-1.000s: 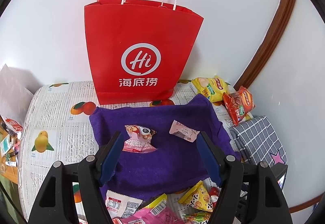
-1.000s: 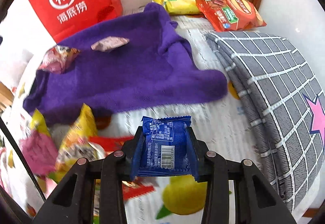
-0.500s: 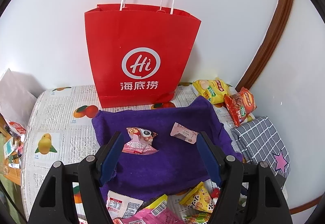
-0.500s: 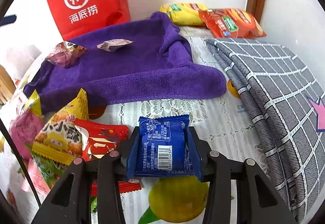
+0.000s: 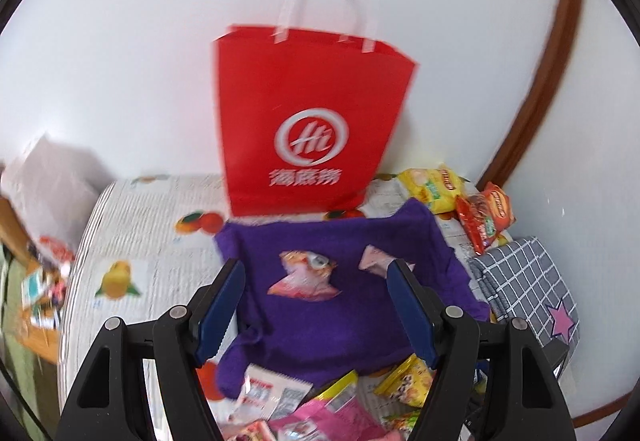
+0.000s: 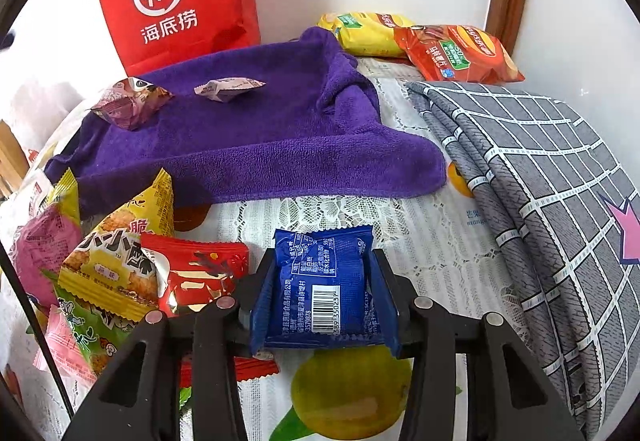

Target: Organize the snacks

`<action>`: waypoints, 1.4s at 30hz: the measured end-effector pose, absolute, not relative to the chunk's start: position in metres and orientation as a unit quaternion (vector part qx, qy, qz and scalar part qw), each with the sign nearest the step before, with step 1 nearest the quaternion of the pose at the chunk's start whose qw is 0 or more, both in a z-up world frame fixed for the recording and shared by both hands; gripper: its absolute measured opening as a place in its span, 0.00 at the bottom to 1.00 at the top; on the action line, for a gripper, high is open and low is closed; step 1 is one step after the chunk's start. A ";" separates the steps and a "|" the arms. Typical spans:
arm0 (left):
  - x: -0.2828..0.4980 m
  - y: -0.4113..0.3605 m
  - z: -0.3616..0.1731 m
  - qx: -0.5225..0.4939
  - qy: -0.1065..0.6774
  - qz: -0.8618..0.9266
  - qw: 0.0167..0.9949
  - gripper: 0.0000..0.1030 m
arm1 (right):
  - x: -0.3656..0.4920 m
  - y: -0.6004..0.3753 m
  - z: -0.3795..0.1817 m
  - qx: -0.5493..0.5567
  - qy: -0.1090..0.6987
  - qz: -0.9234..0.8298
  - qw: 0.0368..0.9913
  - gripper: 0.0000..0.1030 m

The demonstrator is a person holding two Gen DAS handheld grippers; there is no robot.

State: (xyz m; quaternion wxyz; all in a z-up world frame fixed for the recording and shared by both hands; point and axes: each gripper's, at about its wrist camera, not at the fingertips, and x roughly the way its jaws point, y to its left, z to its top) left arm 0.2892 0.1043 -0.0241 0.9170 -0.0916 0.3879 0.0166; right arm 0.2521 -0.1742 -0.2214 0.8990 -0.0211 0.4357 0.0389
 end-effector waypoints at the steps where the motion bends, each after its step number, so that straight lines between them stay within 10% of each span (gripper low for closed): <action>1: 0.285 0.111 -0.028 -0.095 0.393 0.021 0.914 0.70 | 0.252 -0.174 -0.221 -0.020 0.436 0.039 0.899 0.43; 23: 0.220 0.193 -0.170 -0.150 0.501 0.003 0.853 0.72 | 0.252 -0.172 -0.221 -0.020 0.436 0.039 0.899 0.44; 42: 0.177 0.152 -0.188 -0.053 0.528 -0.031 0.847 0.70 | 0.252 -0.172 -0.221 -0.020 0.436 0.038 0.899 0.44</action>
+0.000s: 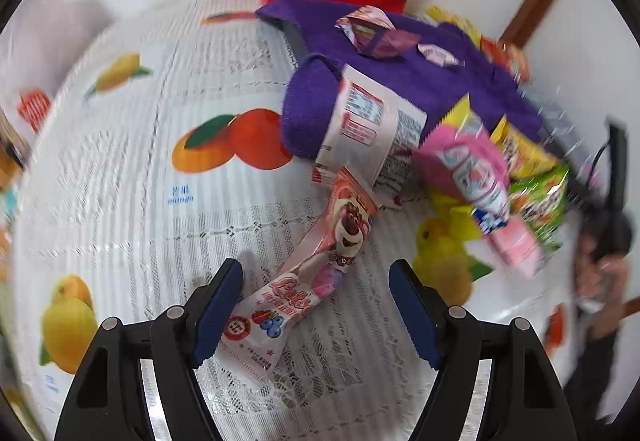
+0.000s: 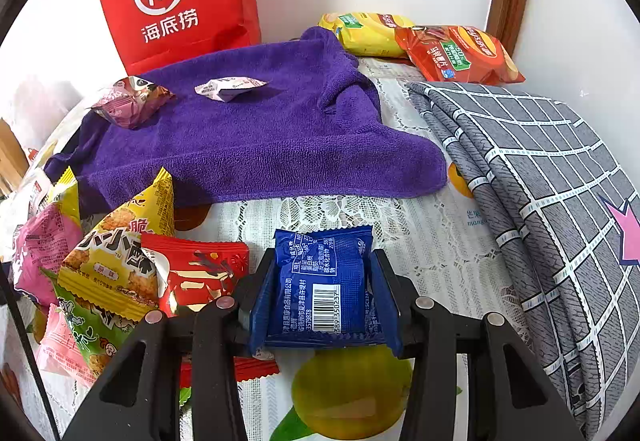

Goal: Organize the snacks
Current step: 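Grasp the pink Lotso bear snack bar with the left tool while the right tool holds the packet, then carry the blue packet and Lotso bar in both tools over the purple towel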

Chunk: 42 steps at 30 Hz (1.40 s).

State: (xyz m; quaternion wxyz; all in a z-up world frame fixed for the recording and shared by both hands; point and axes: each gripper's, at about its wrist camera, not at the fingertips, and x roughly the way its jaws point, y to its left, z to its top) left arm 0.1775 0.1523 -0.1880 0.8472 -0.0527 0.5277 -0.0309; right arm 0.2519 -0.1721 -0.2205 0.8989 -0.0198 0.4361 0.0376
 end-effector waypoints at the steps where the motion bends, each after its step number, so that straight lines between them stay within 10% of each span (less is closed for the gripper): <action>1: 0.176 0.144 -0.189 -0.032 0.525 -0.026 0.850 0.70 | 0.252 -0.172 -0.220 -0.020 0.436 0.038 0.899 0.44; 4: 0.172 0.126 -0.192 0.021 0.509 -0.012 0.860 0.67 | 0.252 -0.172 -0.220 -0.019 0.436 0.038 0.899 0.44; 9: 0.164 0.120 -0.187 0.016 0.495 -0.023 0.869 0.28 | 0.252 -0.172 -0.220 -0.017 0.436 0.038 0.899 0.44; 12: 0.162 0.117 -0.183 0.012 0.495 -0.023 0.868 0.21 | 0.251 -0.175 -0.220 -0.011 0.436 0.041 0.899 0.44; 24: 0.161 0.126 -0.146 -0.076 0.490 -0.050 0.867 0.19 | 0.231 -0.167 -0.208 -0.045 0.433 0.030 0.900 0.41; 42: 0.257 0.094 -0.027 -0.077 0.402 -0.057 0.911 0.19 | 0.274 -0.136 -0.043 -0.003 0.350 0.059 0.935 0.41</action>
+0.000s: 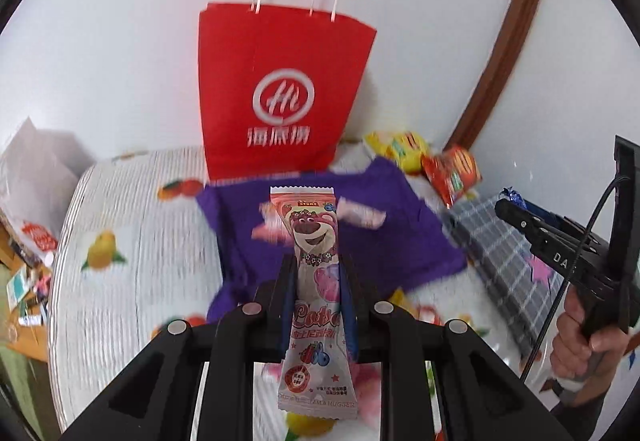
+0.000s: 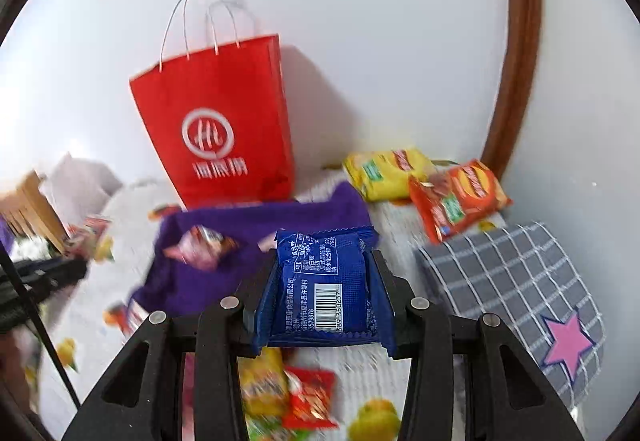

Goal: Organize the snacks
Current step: 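Carry the blue packet and Lotso bar in both tools over the purple towel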

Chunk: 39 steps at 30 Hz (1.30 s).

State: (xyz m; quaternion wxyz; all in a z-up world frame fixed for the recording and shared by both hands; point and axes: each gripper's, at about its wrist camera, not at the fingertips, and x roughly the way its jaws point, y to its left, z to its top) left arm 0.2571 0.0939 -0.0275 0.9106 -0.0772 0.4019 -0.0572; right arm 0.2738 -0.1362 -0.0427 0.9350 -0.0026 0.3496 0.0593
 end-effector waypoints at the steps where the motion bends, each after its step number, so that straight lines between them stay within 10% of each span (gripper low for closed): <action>1: 0.263 0.094 -0.026 -0.080 0.399 -0.057 0.912 0.19 | 0.281 -0.133 -0.040 -0.001 0.349 0.059 0.935 0.41; 39: 0.345 0.133 -0.059 -0.120 0.406 0.010 0.906 0.19 | 0.402 -0.093 -0.091 -0.042 0.415 0.086 0.905 0.41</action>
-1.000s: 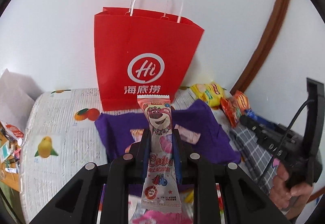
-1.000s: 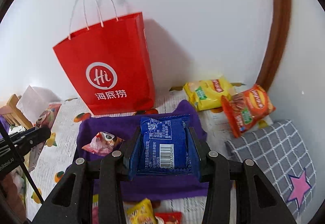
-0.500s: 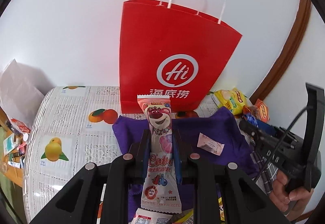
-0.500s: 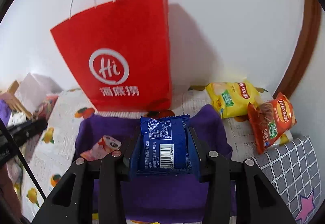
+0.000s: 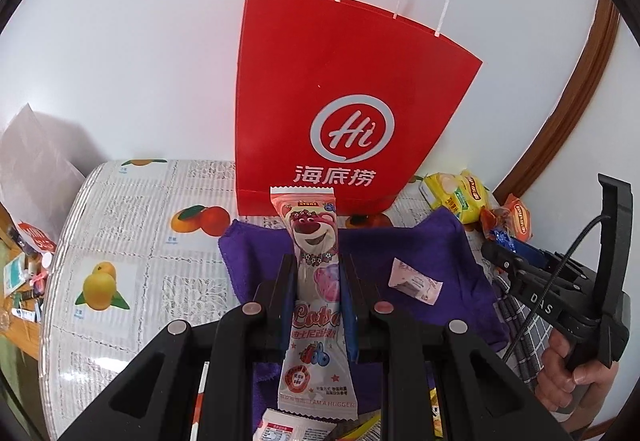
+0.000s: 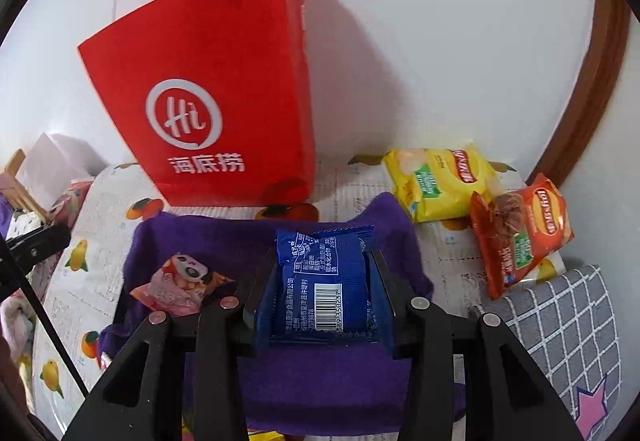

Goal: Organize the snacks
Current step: 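Carry the blue packet and Lotso bar in both tools over the purple towel, then open the right tool to drop the blue packet onto the purple towel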

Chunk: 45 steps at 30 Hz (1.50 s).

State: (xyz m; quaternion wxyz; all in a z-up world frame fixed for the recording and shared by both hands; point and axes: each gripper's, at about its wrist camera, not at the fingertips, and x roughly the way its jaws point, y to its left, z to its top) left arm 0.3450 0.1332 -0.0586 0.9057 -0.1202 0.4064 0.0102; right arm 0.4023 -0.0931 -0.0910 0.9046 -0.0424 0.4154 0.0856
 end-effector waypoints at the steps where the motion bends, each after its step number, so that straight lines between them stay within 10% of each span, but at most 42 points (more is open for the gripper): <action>1: 0.346 0.131 -0.059 -0.118 0.408 0.008 0.905 0.19 | 0.403 -0.095 -0.092 -0.039 0.417 0.085 0.904 0.41; 45: 0.363 0.130 -0.091 -0.118 0.466 0.011 0.877 0.22 | 0.427 -0.045 -0.190 -0.090 0.566 0.140 0.807 0.42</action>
